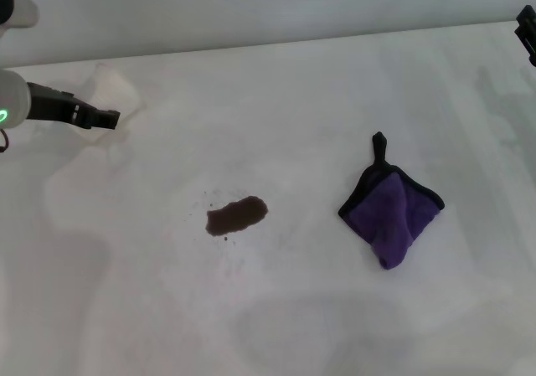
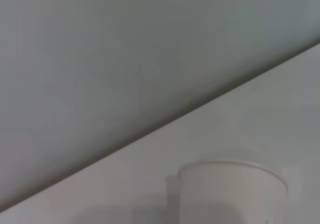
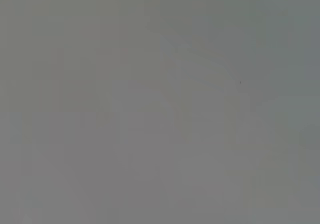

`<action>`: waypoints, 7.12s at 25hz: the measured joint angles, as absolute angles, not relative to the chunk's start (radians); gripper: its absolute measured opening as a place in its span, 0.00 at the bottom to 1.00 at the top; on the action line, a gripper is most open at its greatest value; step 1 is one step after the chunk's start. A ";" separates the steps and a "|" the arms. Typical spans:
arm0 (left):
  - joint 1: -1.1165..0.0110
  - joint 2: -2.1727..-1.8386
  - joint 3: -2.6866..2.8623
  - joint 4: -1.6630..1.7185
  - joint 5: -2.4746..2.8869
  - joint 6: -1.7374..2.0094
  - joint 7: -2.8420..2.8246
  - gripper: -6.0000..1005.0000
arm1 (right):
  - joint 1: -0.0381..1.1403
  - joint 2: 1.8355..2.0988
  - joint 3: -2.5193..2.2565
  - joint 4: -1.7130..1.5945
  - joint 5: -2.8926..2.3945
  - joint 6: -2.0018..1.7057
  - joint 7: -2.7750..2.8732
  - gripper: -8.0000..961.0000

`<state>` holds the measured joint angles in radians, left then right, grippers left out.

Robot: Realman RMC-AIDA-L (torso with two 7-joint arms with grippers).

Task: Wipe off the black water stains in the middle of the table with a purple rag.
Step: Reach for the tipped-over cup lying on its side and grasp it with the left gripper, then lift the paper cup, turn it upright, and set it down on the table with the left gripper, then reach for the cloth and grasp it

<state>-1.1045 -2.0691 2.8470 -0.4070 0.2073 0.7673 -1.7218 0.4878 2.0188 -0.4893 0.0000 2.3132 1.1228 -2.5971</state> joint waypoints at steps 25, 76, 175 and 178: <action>-1.072 -2.077 2.846 -0.372 -0.229 0.771 -1.401 0.75 | 0.487 2.017 -0.491 -0.008 2.313 1.124 -2.597 0.83; -0.468 -2.094 2.842 0.331 -1.316 0.908 -0.009 0.75 | 0.491 2.014 -0.518 -0.026 2.313 1.115 -2.598 0.83; -0.198 -2.083 2.820 0.265 -1.454 1.542 -0.205 0.87 | 0.488 2.000 -1.085 -0.623 1.761 0.825 -1.791 0.83; -0.215 -2.085 2.822 0.235 -1.454 1.536 -0.195 0.87 | 0.490 2.005 -1.099 -0.751 1.554 0.829 -1.593 0.83</action>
<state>-0.2155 -2.0846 2.8223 0.2346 -1.4536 1.5358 -0.1951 0.4897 2.0046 -1.0988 -0.7510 1.5542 0.8295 -1.5930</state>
